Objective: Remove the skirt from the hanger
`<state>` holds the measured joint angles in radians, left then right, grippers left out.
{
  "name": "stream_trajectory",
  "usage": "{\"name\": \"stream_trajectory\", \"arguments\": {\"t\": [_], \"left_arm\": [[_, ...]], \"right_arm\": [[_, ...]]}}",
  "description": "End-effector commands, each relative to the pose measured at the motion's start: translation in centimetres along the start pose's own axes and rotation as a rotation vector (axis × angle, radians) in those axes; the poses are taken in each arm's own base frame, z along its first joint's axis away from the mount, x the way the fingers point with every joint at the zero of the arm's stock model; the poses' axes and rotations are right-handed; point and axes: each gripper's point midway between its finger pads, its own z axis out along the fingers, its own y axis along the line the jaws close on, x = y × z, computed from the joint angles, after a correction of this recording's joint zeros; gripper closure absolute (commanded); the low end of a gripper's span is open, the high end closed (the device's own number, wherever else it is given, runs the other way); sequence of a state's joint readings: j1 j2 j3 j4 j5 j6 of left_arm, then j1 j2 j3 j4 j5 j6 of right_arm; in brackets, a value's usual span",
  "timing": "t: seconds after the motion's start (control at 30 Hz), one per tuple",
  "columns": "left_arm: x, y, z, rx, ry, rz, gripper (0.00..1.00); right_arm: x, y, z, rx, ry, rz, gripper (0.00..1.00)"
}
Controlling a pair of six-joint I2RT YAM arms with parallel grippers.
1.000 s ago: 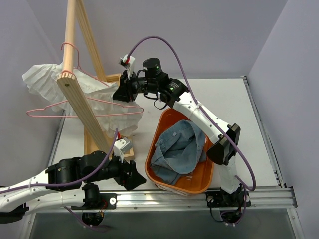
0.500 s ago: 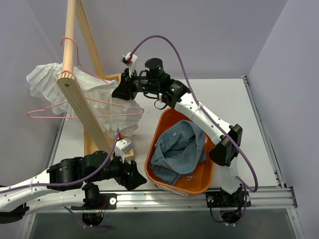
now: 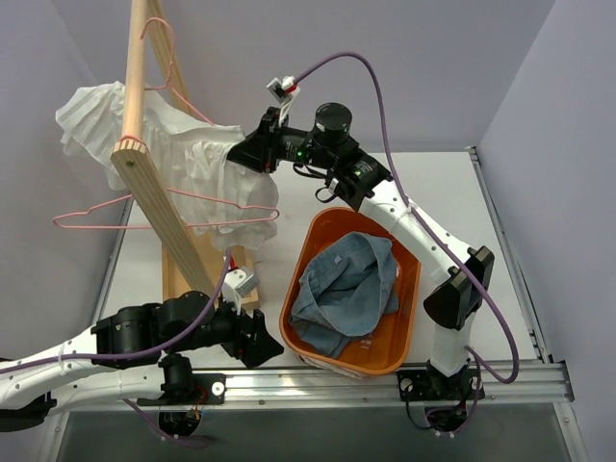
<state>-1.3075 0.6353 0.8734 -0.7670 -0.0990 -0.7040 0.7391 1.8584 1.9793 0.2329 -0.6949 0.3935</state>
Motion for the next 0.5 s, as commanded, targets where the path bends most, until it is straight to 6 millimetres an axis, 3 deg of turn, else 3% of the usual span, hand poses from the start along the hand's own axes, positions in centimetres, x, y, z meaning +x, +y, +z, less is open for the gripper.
{"name": "stream_trajectory", "arguments": {"t": [0.0,0.2,0.33,0.47], "left_arm": [[-0.3,-0.5,-0.3,0.023,-0.015,-0.015,0.06],[-1.1,-1.1,-0.8,0.041,-0.033,-0.01,0.06],[-1.7,-2.1,-0.8,0.069,-0.034,-0.004,0.06],[-2.4,-3.4,-0.6,0.107,-0.03,0.005,0.06]], "right_arm": [[-7.5,4.8,-2.3,-0.127,-0.216,-0.101,1.0],[-7.4,3.3,-3.7,-0.065,-0.215,-0.082,1.0],[-7.9,2.4,-6.2,-0.002,-0.246,-0.069,1.0],[-6.7,0.3,-8.6,0.076,-0.232,-0.032,1.0]]}}
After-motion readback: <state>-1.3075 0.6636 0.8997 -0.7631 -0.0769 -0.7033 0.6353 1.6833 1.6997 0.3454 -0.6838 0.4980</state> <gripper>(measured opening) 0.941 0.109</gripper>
